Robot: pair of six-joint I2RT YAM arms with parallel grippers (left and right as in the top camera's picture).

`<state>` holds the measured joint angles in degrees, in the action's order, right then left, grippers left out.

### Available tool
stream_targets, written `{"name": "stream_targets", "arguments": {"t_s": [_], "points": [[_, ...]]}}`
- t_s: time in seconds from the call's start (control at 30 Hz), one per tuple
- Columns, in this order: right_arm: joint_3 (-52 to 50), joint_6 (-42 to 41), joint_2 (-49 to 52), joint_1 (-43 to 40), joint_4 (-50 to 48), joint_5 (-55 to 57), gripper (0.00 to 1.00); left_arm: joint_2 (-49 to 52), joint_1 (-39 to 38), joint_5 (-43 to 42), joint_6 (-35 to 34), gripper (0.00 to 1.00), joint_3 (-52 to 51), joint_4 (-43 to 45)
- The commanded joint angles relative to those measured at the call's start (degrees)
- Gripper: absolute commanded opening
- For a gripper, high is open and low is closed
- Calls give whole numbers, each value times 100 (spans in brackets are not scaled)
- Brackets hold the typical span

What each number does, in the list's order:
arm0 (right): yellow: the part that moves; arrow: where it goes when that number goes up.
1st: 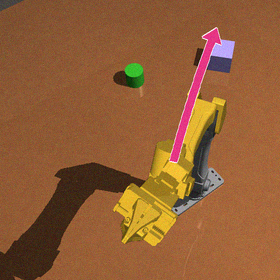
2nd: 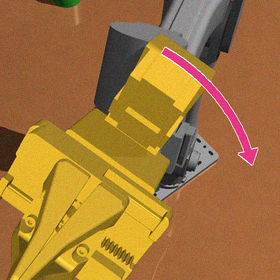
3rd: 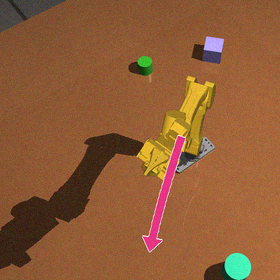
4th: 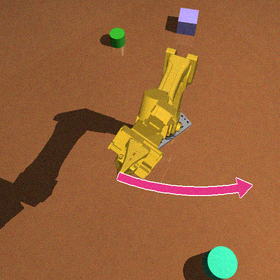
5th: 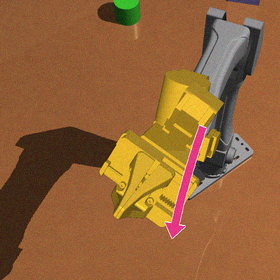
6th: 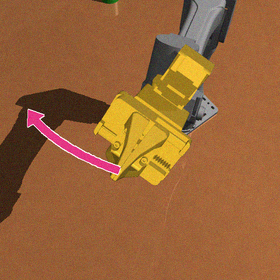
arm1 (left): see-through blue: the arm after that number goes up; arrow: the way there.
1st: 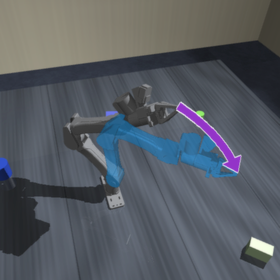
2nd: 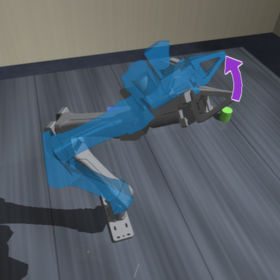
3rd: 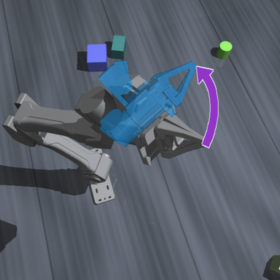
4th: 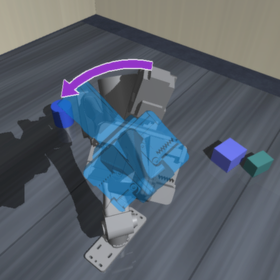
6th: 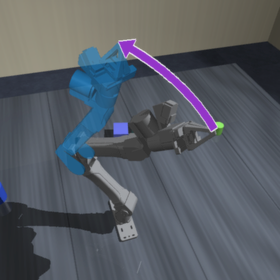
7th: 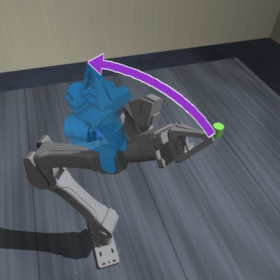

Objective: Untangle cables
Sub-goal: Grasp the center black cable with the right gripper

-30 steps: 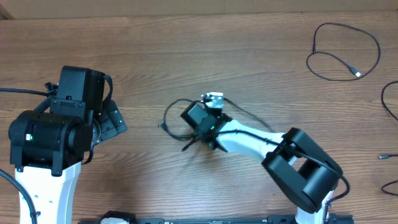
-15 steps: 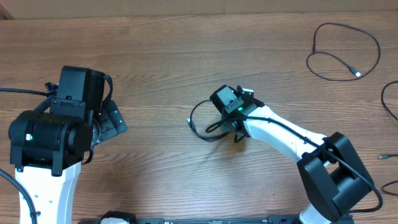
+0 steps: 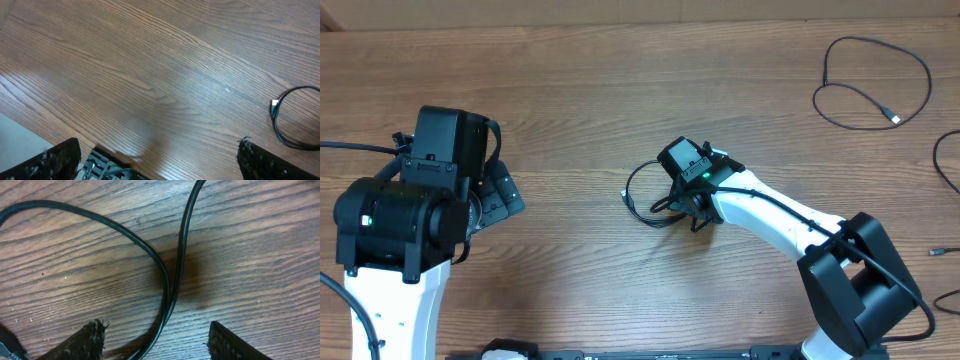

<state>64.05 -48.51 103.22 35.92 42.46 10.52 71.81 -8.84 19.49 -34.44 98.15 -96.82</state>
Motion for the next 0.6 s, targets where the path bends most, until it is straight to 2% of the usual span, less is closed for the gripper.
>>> {"name": "stream_targets", "arguments": {"t_s": [0.0,0.2,0.43,0.53,0.57], "points": [[-42,-144,-22,-31,-33,-11,65,20,20,-4,-90,100,2,2],[-251,-437,-20,-31,-247,-9,61,20,20,-4,-90,100,2,2],[-599,-723,-17,-31,-538,-9,47,20,24,-4,-92,100,2,2],[-695,-721,-17,-31,-673,-9,36,20,24,-4,-90,100,2,2],[-726,-719,-17,-31,-739,-9,29,20,24,-4,-90,100,2,2]]}}
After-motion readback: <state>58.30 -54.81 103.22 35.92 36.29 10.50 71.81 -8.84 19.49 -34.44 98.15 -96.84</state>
